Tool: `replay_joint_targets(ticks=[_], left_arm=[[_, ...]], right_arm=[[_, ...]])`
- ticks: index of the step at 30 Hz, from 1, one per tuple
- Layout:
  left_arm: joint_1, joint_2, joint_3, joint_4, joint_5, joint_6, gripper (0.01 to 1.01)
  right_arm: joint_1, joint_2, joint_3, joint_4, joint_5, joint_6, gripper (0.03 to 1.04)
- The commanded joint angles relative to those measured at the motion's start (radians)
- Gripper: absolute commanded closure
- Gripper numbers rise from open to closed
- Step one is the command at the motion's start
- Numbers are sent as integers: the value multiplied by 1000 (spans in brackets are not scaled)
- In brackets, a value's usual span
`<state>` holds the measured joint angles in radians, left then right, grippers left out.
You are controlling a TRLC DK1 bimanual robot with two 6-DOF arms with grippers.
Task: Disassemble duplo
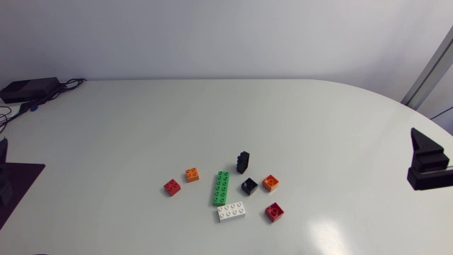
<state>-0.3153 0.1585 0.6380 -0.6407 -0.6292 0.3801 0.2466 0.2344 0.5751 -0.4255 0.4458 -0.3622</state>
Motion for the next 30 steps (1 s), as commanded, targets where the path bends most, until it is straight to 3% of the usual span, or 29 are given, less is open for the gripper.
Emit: replay_joint_targets(ticks=[1, 5, 9, 12, 18, 21, 26, 30], left_arm=[[22, -105, -43, 6, -12, 68, 39], [64, -172, -89, 30, 14, 86, 39], [70, -172, -130, 36, 51, -18, 39], [70, -172, -164, 49, 152, -87, 39], [76, -171, -230, 87, 161, -87, 39], [96, -171, -239, 81, 164, -64, 39], [113, -169, -287, 85, 157, -44, 39], [183, -168, -331, 134, 123, 11, 39]], right_arm=[[-18, -73, -41, 17, 7, -63, 61], [-27, -142, -96, 22, 5, -110, 61], [-29, -216, -199, 50, -4, -126, 61], [-43, -242, -250, 41, -2, -155, 61], [-67, -242, -274, -4, -9, -155, 61], [-81, -244, -281, 5, -12, -49, 61], [-93, -242, -313, 2, -24, -58, 61], [-96, -242, -311, -16, -24, -57, 61]])
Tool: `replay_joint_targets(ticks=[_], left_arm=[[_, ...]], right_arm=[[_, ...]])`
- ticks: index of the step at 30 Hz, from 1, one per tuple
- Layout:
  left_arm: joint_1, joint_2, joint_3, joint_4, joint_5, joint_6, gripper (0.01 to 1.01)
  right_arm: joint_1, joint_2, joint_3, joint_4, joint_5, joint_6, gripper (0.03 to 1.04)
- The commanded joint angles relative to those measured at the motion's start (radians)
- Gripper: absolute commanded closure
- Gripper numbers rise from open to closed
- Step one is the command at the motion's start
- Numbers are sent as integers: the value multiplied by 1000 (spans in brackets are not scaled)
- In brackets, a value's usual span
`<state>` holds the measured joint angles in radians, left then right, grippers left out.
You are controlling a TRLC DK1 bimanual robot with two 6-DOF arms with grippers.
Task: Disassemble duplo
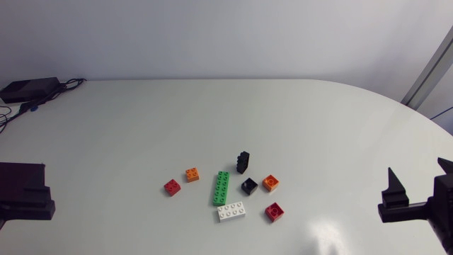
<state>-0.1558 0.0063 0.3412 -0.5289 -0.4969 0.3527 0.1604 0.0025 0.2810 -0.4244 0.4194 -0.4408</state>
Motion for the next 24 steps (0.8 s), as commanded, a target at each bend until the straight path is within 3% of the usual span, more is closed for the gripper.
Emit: replay_joint_targets(ticks=[1, 9, 12, 15, 16, 17, 19, 21, 24], left_arm=[[19, -17, -44, 23, -5, 48, 39], [44, -20, -113, 89, -5, 29, 39], [50, -20, -113, 141, -5, -69, 38], [58, -17, -130, 248, -5, -80, 39], [56, -19, -149, 296, 9, -184, 41], [61, -17, -171, 346, 15, -219, 41], [65, -20, -188, 377, 15, -192, 41], [73, -22, -226, 426, 15, -259, 41], [75, -22, -315, 569, 8, -241, 41]], right_arm=[[-15, -10, -17, -17, 2, 27, 61], [-16, -10, -36, 21, -5, 91, 61], [-12, -10, -71, 119, -4, 111, 61], [-4, -10, -86, 184, -4, 108, 61], [-4, -12, -95, 211, -2, 99, 61], [-4, -10, -98, 228, -2, 102, 61], [-4, -10, -112, 240, -2, 113, 61], [-1, -12, -123, 263, -4, 152, 61], [7, -12, -172, 366, -8, 139, 61]])
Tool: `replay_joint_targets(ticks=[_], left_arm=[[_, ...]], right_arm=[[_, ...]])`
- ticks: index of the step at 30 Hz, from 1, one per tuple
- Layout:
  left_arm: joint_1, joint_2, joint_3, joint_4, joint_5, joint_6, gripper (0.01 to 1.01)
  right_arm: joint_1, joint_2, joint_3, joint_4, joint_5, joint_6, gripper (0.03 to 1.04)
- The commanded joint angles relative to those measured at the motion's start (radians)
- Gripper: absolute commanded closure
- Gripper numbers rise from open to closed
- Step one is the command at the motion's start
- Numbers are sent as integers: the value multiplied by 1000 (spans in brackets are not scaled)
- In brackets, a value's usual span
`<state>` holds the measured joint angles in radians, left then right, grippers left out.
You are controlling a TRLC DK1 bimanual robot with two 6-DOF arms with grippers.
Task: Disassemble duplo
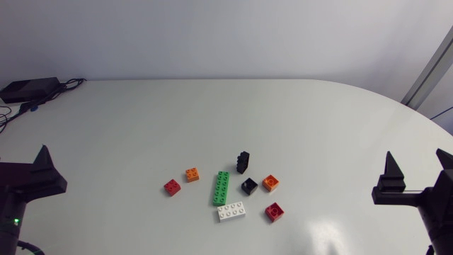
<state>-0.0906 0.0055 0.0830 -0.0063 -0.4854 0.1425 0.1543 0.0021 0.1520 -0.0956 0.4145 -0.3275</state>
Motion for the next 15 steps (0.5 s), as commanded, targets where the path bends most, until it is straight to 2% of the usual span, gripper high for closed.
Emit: replay_joint_targets(ticks=[1, 3, 7, 8, 11, 13, 15], left_arm=[[6, -21, -78, 92, -2, -29, 41], [0, -21, -86, 114, 10, -29, 41], [0, -21, -86, 91, 172, 23, 41], [2, -19, -86, 91, 202, 39, 41], [28, -19, -88, 81, 321, 49, 41], [40, -18, -88, 66, 432, 55, 41], [43, -19, -88, 43, 459, 81, 41]], right_arm=[[14, -11, -52, 69, -16, 27, 61], [14, -11, -83, 146, -31, 28, 61], [19, -11, -150, 270, -46, 85, 61], [19, -10, -157, 255, -75, 90, 61], [-4, 6, -157, 120, -270, 140, 61], [-4, 10, -157, 123, -304, 142, 61], [-33, 13, -157, 123, -306, 142, 61]])
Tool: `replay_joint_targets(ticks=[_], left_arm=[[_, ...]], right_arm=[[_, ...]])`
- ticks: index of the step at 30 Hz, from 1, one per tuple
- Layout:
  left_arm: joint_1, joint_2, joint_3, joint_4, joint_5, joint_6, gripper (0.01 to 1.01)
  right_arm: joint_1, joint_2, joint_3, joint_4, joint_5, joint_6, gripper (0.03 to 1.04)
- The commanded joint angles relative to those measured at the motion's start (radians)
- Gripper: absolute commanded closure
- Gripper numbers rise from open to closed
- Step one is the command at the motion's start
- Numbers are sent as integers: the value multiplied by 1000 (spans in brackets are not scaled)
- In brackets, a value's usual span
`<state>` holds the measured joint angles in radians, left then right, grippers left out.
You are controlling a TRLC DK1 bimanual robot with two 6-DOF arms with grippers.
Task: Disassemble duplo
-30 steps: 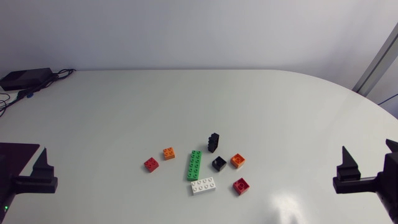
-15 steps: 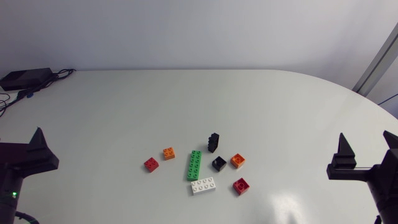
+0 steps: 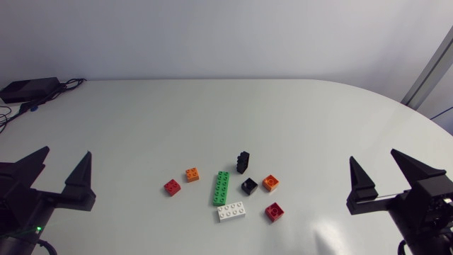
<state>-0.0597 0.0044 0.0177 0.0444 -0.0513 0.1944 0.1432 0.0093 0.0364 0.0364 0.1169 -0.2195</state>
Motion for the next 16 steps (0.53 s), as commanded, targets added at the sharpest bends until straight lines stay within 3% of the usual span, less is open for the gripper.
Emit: replay_joint_targets(ticks=[1, 5, 7, 16], left_arm=[[17, -17, -22, -12, 25, 28, 41], [29, -14, -19, -35, 39, 23, 41], [37, -11, -19, -38, 53, 19, 41], [92, -15, -16, -51, 53, 20, 41]], right_arm=[[-44, -2, -41, -12, -16, 39, 61], [-97, -15, -36, -53, -114, 46, 61], [-97, -14, -36, -52, -114, 89, 61], [-103, -14, -36, -46, -117, 91, 61]])
